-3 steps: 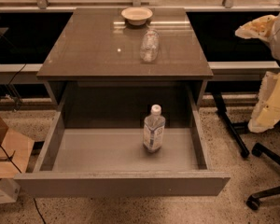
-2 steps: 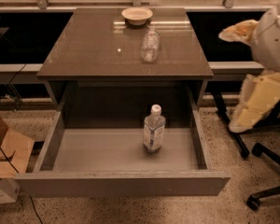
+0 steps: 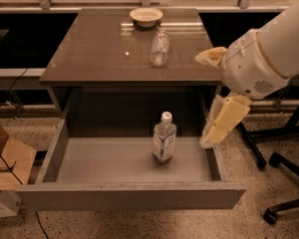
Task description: Pick blue plastic bottle from top drawer and place on counter
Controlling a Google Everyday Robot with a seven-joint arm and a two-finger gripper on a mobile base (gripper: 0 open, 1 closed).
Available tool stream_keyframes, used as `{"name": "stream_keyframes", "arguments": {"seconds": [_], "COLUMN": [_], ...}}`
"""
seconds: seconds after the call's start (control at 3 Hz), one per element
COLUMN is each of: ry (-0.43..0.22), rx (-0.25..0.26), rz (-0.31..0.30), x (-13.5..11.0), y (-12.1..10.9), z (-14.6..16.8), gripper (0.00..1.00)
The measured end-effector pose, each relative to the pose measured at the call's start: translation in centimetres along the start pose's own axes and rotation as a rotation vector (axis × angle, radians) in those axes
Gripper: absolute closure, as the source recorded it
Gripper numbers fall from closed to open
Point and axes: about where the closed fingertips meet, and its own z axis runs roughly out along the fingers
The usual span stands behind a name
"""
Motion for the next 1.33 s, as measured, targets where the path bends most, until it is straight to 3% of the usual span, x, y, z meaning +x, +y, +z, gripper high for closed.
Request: {"name": "stream_keyframes", "arguments": {"seconds": [0.67,1.33], "ry": [-0.028,0.035], "rx": [-0.116,-0.223], "rz": [0.029,0.061], "x": [1.2,4.3], "y": [-1.8,-3.6], "z": [8.4,15.1], "gripper": [0.0,0.0]}}
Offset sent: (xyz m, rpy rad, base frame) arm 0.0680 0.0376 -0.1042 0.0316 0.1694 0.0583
